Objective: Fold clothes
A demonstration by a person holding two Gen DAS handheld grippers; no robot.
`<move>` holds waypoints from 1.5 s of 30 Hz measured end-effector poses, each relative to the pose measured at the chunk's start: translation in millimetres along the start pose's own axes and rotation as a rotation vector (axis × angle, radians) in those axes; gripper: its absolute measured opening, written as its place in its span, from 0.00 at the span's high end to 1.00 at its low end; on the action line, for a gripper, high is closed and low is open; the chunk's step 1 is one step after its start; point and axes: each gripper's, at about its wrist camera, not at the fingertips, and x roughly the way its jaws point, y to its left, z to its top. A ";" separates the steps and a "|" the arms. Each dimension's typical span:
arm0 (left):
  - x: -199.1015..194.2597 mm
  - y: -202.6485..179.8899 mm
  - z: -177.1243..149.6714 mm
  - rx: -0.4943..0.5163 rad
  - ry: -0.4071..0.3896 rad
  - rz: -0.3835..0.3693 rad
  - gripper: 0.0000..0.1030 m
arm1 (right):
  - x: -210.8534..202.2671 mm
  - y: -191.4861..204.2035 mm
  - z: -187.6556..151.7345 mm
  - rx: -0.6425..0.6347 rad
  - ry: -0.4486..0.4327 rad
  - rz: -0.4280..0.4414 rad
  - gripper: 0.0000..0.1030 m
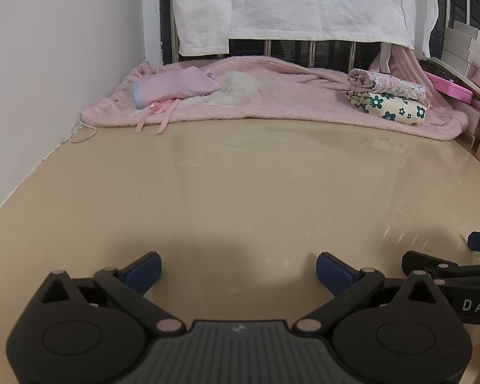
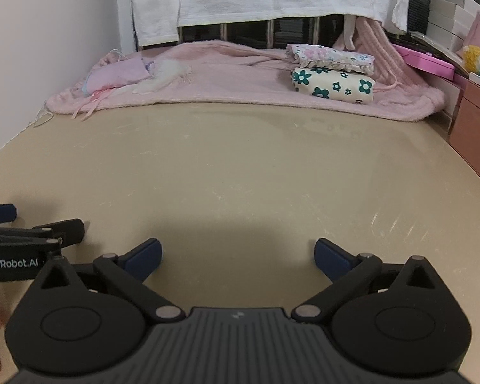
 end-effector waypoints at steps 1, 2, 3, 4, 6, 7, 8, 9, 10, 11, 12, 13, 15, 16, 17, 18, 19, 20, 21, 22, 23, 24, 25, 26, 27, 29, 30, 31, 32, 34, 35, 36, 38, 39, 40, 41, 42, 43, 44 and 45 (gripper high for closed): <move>-0.2 -0.2 0.0 0.000 0.000 0.000 0.00 | 0.0 0.8 0.1 0.005 0.000 -0.006 0.01; 0.1 -0.5 -0.3 0.000 0.000 0.001 0.00 | -0.2 1.3 0.3 0.009 0.000 -0.011 0.01; 0.4 -1.0 -0.6 -0.001 -0.001 0.001 0.00 | -0.5 1.8 0.4 0.009 0.000 -0.014 0.01; 0.4 -1.1 -0.8 -0.001 -0.001 0.001 0.00 | -0.5 1.5 0.5 0.010 0.000 -0.013 0.01; 0.1 -1.0 -0.9 -0.001 -0.001 -0.001 0.00 | -0.5 0.9 0.7 0.012 -0.001 -0.012 0.01; -0.1 -0.7 -0.9 -0.001 -0.001 -0.001 0.00 | -0.5 0.4 0.7 0.012 -0.001 -0.011 0.01; -0.3 -0.4 -1.0 -0.002 -0.001 -0.001 0.00 | -0.5 0.1 0.8 0.013 -0.001 -0.011 0.01; -0.7 -0.6 -1.2 -0.001 0.000 -0.001 0.00 | -0.6 0.2 0.8 0.013 -0.001 -0.011 0.01; -1.3 -0.8 -1.7 -0.001 -0.001 -0.003 0.00 | -0.8 -0.1 0.6 0.013 -0.001 -0.010 0.01; -1.9 -1.0 -2.1 0.000 -0.001 -0.004 0.00 | -1.0 -0.5 0.4 0.014 -0.001 -0.009 0.01; -2.2 -1.1 -2.3 0.000 -0.001 -0.005 0.00 | -1.1 -1.3 0.3 0.016 -0.002 -0.008 0.01; -2.3 -1.2 -2.4 0.000 -0.001 -0.005 0.00 | -1.3 -1.7 0.1 0.018 -0.002 -0.008 0.01; -2.5 -1.0 -2.5 -0.001 0.000 -0.005 0.00 | -1.3 -1.7 0.0 0.016 -0.002 -0.010 0.01; -2.7 -1.1 -2.5 -0.001 0.000 -0.005 0.00 | -1.3 -1.5 0.1 0.016 -0.001 -0.010 0.01; -2.9 -1.2 -2.5 -0.001 0.000 -0.005 0.00 | -1.2 -1.3 0.1 0.015 -0.001 -0.011 0.01; -3.0 -1.3 -2.6 -0.001 0.000 -0.005 0.00 | -1.2 -1.1 0.2 0.015 -0.001 -0.012 0.01; -3.2 -1.3 -2.6 -0.001 0.000 -0.005 0.00 | -1.2 -1.1 0.2 0.015 -0.001 -0.013 0.01; -3.3 -1.4 -2.6 -0.001 0.000 -0.005 0.00 | -1.3 -1.0 0.3 0.015 -0.001 -0.014 0.01; -3.3 -1.5 -2.4 -0.001 0.000 -0.005 0.00 | -1.2 -1.0 0.2 0.015 -0.001 -0.014 0.01; -3.3 -1.5 -2.3 -0.001 0.000 -0.005 0.00 | -1.2 -1.0 0.2 0.015 -0.001 -0.015 0.01; -3.4 -1.6 -2.3 -0.001 0.000 -0.005 0.00 | -1.2 -1.0 0.1 0.016 -0.001 -0.015 0.01; -3.3 -1.7 -2.1 -0.001 0.000 -0.006 0.00 | -1.2 -1.0 0.1 0.016 -0.001 -0.016 0.01; -3.3 -1.8 -1.9 0.000 0.000 -0.006 0.00 | -1.2 -1.0 0.0 0.017 -0.001 -0.016 0.01; -3.2 -1.8 -1.9 0.000 0.000 -0.006 0.00 | -1.2 -1.0 0.0 0.017 -0.001 -0.017 0.01; -3.2 -1.9 -1.9 0.000 0.000 -0.006 0.00 | -1.2 -0.9 0.0 0.017 -0.001 -0.017 0.01; -3.1 -1.6 -1.9 0.000 0.000 -0.006 0.00 | -1.3 -0.7 -0.1 0.017 -0.002 -0.017 0.01; -3.0 -1.4 -1.9 0.000 0.000 -0.006 0.00 | -1.4 -0.7 -0.2 0.017 -0.002 -0.017 0.01; -2.9 -1.2 -1.8 0.001 0.000 -0.007 0.00 | -1.4 -0.7 -0.2 0.017 -0.002 -0.017 0.01; -3.0 -1.3 -1.8 0.001 0.000 -0.007 0.00 | -1.4 -0.8 -0.1 0.017 -0.002 -0.017 0.01; -3.2 -1.5 -1.8 0.000 0.000 -0.006 0.00 | -1.5 -0.6 -0.2 0.018 -0.002 -0.017 0.01; -3.2 -1.4 -1.8 0.000 0.000 -0.006 0.00 | -1.6 -0.4 -0.2 0.018 -0.002 -0.018 0.01; -3.4 -1.5 -1.9 -0.001 0.000 -0.007 0.00 | -1.7 -0.2 -0.2 0.018 -0.002 -0.018 0.01; -3.7 -1.7 -2.0 -0.003 0.000 -0.009 0.00 | -1.7 -0.1 -0.1 0.018 -0.002 -0.018 0.01; -3.6 -1.5 -1.9 -0.004 0.000 -0.011 0.00 | -1.7 -0.4 0.1 0.018 -0.001 -0.017 0.01; -3.5 -1.9 -1.9 -0.002 0.001 -0.009 0.00 | -1.7 -0.2 0.0 0.018 -0.001 -0.018 0.01; -3.3 -2.1 -1.9 -0.001 0.001 -0.008 0.00 | -1.9 0.9 -0.4 0.020 -0.002 -0.020 0.01; -3.3 -2.2 -1.9 0.000 0.001 -0.007 0.00 | -2.0 0.8 -0.3 0.020 -0.002 -0.019 0.01; -3.2 -2.2 -1.9 0.000 0.001 -0.007 0.00 | -2.0 0.7 -0.4 0.020 -0.002 -0.019 0.01; -3.3 -2.2 -1.9 0.000 0.001 -0.007 0.00 | -2.0 0.6 -0.5 0.020 -0.002 -0.019 0.01; -3.2 -2.1 -1.9 0.000 0.001 -0.007 0.00 | -2.0 0.6 -0.6 0.020 -0.002 -0.019 0.01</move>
